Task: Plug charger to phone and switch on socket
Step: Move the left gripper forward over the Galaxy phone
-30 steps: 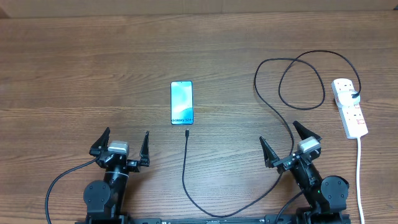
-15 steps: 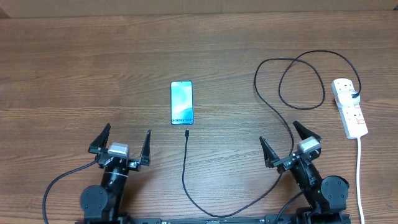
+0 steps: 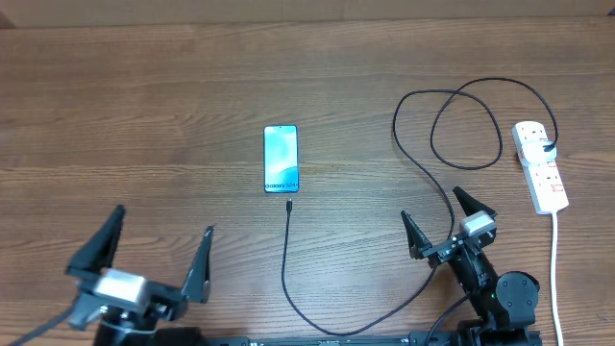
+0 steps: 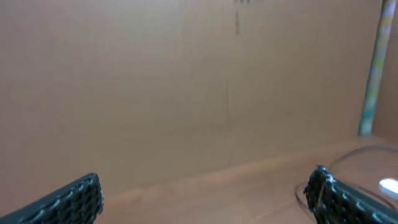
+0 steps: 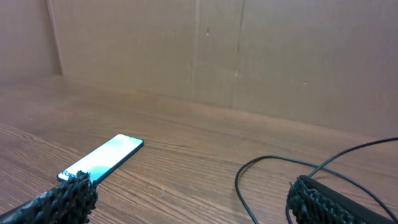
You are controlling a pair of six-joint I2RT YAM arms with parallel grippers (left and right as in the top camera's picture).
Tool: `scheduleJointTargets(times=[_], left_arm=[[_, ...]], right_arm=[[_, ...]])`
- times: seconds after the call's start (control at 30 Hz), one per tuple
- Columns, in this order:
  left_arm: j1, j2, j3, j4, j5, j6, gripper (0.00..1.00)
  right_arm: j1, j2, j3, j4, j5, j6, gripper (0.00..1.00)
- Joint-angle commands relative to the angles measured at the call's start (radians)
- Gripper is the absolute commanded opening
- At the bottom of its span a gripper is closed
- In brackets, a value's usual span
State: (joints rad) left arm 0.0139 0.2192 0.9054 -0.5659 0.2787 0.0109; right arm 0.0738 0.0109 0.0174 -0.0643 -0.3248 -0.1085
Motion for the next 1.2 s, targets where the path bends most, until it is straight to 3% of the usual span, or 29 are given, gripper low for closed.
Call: scheduleJointTargets(times=[0.0, 0.3, 0.43, 0.63, 0.83, 0.97, 1.0, 1.07, 1.1, 1.17], left_arm=[[0.005, 0.184, 0.227, -0.122, 0.020, -0.015, 1.00], [0.005, 0.731, 0.867, -0.682, 0.036, -0.014, 1.00], [0.005, 0.910, 1.021, -0.870, 0.037, -0.020, 1.00], [0.005, 1.081, 1.054, -0.987, 0.037, -0.070, 1.00], [0.005, 1.225, 1.054, -1.006, 0.037, -0.182, 1.00], [0.005, 1.295, 1.054, -1.005, 0.036, -0.183, 1.00], [0.005, 1.308, 1.054, -1.006, 0.037, -0.183, 0.95], [0.005, 1.341, 1.054, -1.006, 0.037, -0.184, 0.30], [0.005, 1.353, 1.054, -1.008, 0.038, -0.184, 0.04], [0.003, 1.381, 1.054, -1.023, 0.051, -0.183, 0.04]], right_arm=[[0.005, -0.008, -0.009, 0.006, 0.009, -0.001, 1.00], [0.005, -0.008, -0.009, 0.006, 0.009, -0.001, 1.00], [0.005, -0.008, -0.009, 0.006, 0.009, -0.001, 1.00], [0.005, -0.008, -0.009, 0.006, 0.009, -0.001, 1.00], [0.005, -0.008, -0.009, 0.006, 0.009, -0.001, 1.00], [0.005, -0.008, -0.009, 0.006, 0.009, -0.001, 1.00], [0.005, -0.008, -0.009, 0.006, 0.009, -0.001, 1.00], [0.005, -0.008, -0.009, 0.006, 0.009, -0.001, 1.00], [0.005, -0.008, -0.009, 0.006, 0.009, -0.001, 1.00], [0.005, -0.008, -0.009, 0.006, 0.009, -0.001, 1.00]])
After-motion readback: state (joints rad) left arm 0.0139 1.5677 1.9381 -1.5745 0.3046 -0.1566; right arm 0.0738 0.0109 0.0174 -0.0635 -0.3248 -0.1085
